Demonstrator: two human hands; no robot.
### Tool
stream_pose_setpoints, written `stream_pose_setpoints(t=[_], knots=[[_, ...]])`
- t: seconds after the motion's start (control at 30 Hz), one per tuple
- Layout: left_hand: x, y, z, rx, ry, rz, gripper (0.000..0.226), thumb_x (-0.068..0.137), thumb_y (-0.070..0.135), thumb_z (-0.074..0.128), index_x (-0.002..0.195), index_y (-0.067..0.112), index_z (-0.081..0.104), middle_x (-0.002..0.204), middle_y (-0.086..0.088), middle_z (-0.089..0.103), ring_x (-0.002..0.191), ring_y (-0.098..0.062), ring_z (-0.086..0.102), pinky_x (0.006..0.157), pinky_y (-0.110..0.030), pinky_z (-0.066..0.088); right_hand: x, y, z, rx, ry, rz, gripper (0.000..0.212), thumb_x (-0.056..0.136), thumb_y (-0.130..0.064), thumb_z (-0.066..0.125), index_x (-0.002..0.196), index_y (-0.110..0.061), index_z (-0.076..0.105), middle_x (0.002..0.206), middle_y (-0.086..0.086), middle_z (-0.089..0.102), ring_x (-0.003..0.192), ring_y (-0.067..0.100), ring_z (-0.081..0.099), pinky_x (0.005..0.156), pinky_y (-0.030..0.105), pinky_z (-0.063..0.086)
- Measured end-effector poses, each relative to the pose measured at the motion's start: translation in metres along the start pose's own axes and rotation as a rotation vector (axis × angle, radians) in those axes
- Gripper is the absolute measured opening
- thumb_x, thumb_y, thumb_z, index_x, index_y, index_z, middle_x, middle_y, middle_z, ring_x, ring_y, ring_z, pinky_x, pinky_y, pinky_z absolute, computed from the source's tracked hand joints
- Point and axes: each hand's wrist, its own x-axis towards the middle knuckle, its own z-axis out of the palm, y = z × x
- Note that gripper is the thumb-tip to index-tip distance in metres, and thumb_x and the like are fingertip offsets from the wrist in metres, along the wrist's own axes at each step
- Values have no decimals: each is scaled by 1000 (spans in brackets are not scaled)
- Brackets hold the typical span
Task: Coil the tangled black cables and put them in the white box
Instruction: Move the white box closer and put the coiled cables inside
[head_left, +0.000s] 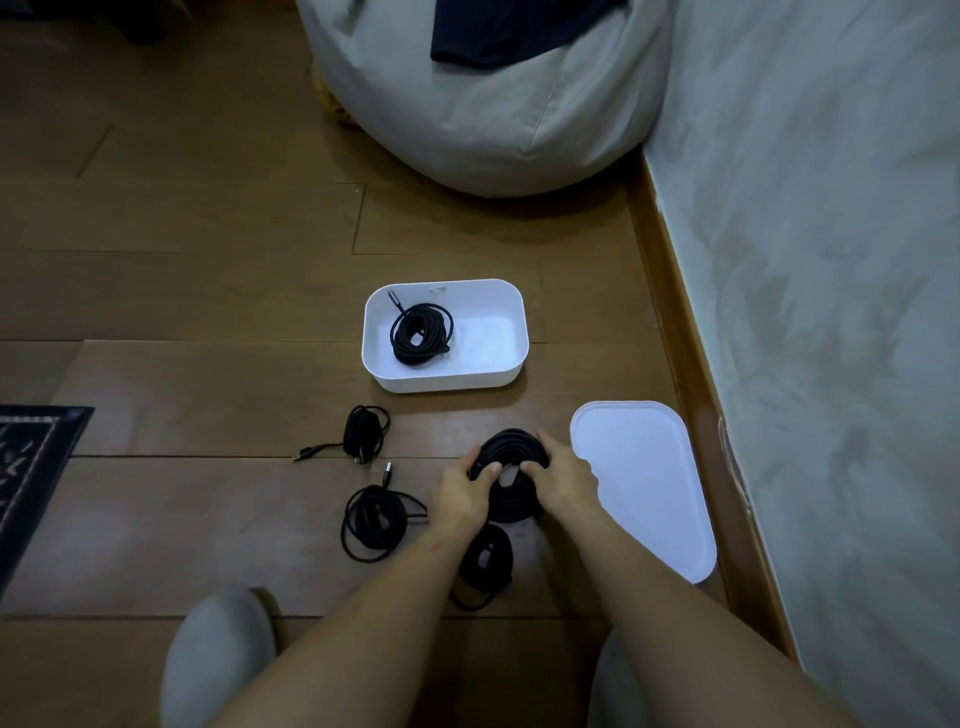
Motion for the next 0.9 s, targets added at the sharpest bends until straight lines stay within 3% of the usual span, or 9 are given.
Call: stream_pose_setpoints(t=[0.13, 0.37, 0.5, 0.6, 0.7, 0.8, 0.9], knots=[[4, 1, 0, -13, 21, -11, 51, 102, 36, 62, 149, 19, 53, 137, -7, 66, 127, -24, 61, 104, -34, 49, 2, 3, 3, -25, 13, -16, 62, 97, -31, 65, 154, -34, 40, 140, 2, 63, 128, 30, 58, 106, 41, 46], [10, -1, 1, -32, -4, -61, 42, 104, 28, 58, 143, 11, 60, 129, -11, 70, 120, -23, 64, 103, -35, 52, 0, 2, 7, -14, 52, -22, 35, 95, -24, 67, 130, -27, 63, 113, 3, 73, 106, 28, 65, 88, 37, 52], [6, 1, -3, -68, 13, -34, 41, 104, 27, 59, 140, 9, 62, 128, -9, 71, 120, -22, 65, 105, -36, 51, -3, 1, 7, 25, 60, -26, 35, 94, -24, 68, 129, -29, 65, 110, 0, 74, 103, 26, 65, 84, 33, 50], [2, 10, -13, -104, 30, -7, 35, 103, 24, 60, 135, 10, 66, 123, -8, 73, 112, -17, 66, 95, -28, 51, -5, -9, 2, 50, 72, -37, 35, 94, -23, 67, 128, -30, 65, 109, 0, 74, 102, 25, 65, 80, 30, 45], [3, 24, -24, -142, 45, 29, 35, 101, 26, 62, 134, 13, 68, 122, -5, 74, 115, -17, 67, 100, -31, 52, -9, -27, -11, 71, 100, -55, 38, 94, -23, 68, 130, -32, 65, 111, 0, 74, 105, 26, 66, 82, 31, 47], [1, 45, -40, -139, 91, 86, 35, 102, 24, 62, 135, 14, 67, 119, -2, 74, 112, -12, 64, 93, -22, 48, -11, -49, -27, 81, 126, -96, 41, 95, -25, 67, 135, -35, 62, 116, -1, 74, 108, 27, 65, 81, 30, 47], [2, 66, -57, -127, 133, 164, 35, 101, 25, 63, 134, 15, 68, 119, -6, 75, 116, -18, 67, 98, -32, 52, -12, -74, -43, 87, 162, -149, 39, 94, -24, 68, 132, -32, 64, 116, -2, 74, 109, 26, 65, 77, 29, 45]])
